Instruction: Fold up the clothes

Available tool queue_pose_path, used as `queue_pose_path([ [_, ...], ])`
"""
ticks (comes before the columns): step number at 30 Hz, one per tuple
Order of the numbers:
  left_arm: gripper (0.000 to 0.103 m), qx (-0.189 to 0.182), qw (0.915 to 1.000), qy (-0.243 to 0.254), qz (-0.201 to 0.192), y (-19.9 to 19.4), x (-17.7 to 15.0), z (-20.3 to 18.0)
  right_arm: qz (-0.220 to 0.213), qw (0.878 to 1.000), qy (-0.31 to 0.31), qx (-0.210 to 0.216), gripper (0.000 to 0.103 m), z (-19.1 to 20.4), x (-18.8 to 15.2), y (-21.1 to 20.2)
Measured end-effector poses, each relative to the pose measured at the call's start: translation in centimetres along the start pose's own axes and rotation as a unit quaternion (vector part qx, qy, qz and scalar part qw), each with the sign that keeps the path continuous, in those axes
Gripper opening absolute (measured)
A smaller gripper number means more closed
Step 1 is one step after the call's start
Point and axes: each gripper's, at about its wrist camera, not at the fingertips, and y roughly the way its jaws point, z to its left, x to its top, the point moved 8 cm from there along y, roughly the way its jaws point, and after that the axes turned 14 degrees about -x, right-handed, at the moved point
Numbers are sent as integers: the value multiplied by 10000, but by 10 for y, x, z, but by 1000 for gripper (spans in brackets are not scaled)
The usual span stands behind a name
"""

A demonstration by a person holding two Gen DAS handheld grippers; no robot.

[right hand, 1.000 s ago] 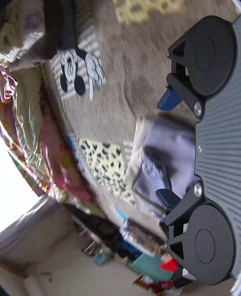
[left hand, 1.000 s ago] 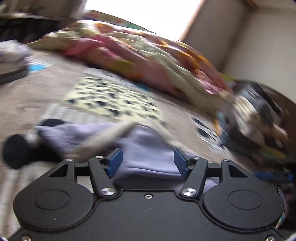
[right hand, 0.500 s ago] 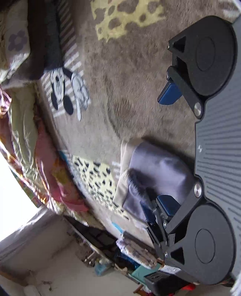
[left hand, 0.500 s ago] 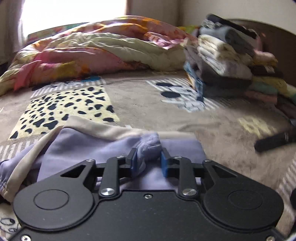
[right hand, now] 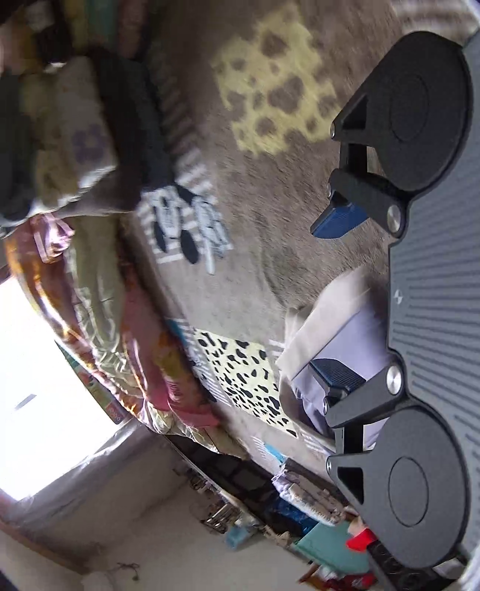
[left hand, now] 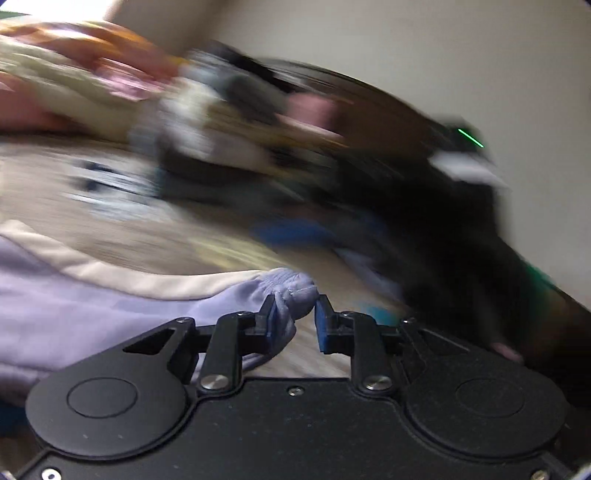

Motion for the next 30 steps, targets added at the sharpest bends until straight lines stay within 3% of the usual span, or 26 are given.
queue_pose_path([
  [2, 23, -464, 9987, 5, 201, 3, -6, -18, -96, 9997, -192, -64, 73, 1, 5, -14],
  [4, 53, -572, 9983, -12, 68, -7, -5, -23, -95, 9992, -378, -72, 73, 4, 6, -23],
  [5, 59, -554, 9984, -75, -82, -16, -3, -22, -94, 9989, -456, -75, 73, 5, 6, -25],
  [7, 59, -429, 9981, -159, -422, -39, 1, -18, -46, 9983, -584, -75, 73, 10, 3, -24],
  [11, 59, 374, 9903, -516, -1235, -96, 9, 13, 139, 9971, -744, -16, 73, 29, -5, -2],
  [15, 58, 1421, 9653, -1113, -1887, -151, 2, 63, 404, 9938, -1032, -95, 72, 59, -18, 41],
  [18, 58, 1982, 9467, -1496, -2050, -176, -9, 95, 638, 9886, -1335, -275, 73, 75, -31, 80],
  [21, 58, 2250, 9361, -1799, -2020, -185, -20, 117, 818, 9850, -1454, -433, 79, 78, -42, 115],
  [23, 58, 2365, 9342, -1878, -1901, -186, -26, 124, 967, 9847, -1378, -442, 79, 74, -49, 133],
  [25, 58, 2475, 9334, -1891, -1780, -186, -28, 129, 1257, 9869, -1013, 27, 49, 71, -59, 140],
  [26, 58, 2504, 9335, -1891, -1735, -186, -29, 132, 1390, 9860, -874, 286, 12, 72, -64, 139],
  [27, 58, 2514, 9330, -1909, -1728, -187, -30, 133, 1402, 9850, -939, 356, 8, 74, -70, 135],
  [30, 58, 2508, 9309, -1993, -1756, -192, -34, 138, 1263, 9828, -1230, 551, 7, 79, -82, 107],
])
